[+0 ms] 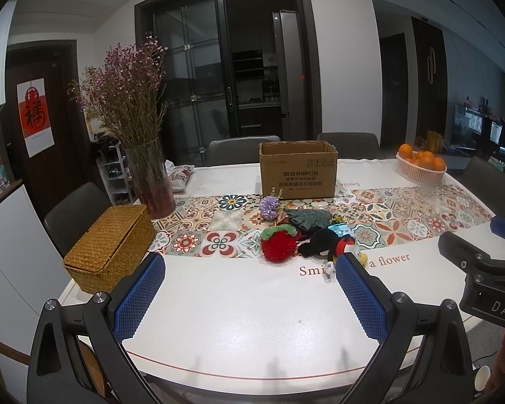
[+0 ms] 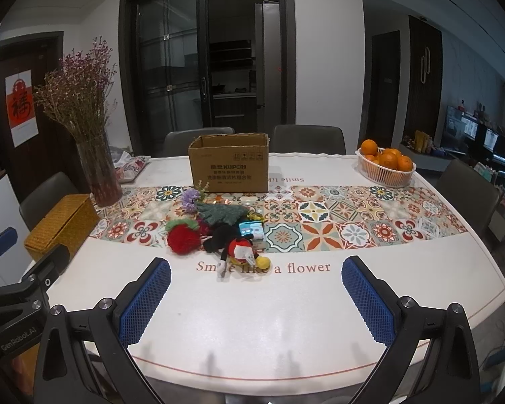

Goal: Organize soft objects

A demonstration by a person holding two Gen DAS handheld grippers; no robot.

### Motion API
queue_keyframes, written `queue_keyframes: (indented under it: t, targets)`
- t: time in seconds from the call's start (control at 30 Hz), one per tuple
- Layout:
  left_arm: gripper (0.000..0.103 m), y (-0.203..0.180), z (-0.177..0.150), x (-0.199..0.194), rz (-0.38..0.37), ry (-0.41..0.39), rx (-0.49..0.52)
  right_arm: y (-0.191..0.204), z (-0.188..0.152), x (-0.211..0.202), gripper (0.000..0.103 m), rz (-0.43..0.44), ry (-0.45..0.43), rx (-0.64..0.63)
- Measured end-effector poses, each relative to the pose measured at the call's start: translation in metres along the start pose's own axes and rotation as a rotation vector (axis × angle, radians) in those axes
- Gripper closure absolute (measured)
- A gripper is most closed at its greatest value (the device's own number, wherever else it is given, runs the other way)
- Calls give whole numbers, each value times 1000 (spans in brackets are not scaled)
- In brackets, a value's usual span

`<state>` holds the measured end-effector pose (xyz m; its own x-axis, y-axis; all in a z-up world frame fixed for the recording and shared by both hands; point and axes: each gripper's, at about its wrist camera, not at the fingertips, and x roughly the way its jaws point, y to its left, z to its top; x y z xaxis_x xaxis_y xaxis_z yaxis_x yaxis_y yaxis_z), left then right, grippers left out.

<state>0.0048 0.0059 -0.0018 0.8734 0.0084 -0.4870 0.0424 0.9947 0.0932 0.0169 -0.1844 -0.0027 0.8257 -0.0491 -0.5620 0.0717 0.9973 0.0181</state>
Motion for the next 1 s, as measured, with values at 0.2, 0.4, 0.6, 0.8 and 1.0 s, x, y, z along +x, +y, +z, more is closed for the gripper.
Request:
queue_keyframes:
  t: [0.2,0.4,0.6,0.8,1.0]
  targets:
    - [0,0,0,0,1,-1,1,1,0,0,0,0,0,0]
    - [0,0,0,0,0,0,0,1,0,0,0,-2,0,0]
    - [0,-1,0,0,-2,1,2,1,0,0,0,-1,2,1]
    - [0,-3,2,1,-3,3,4,-1,1,2,0,-2,6,1]
    - [0,-5,4,4,-4,8,6,-2,3,5,0,-2,11,2]
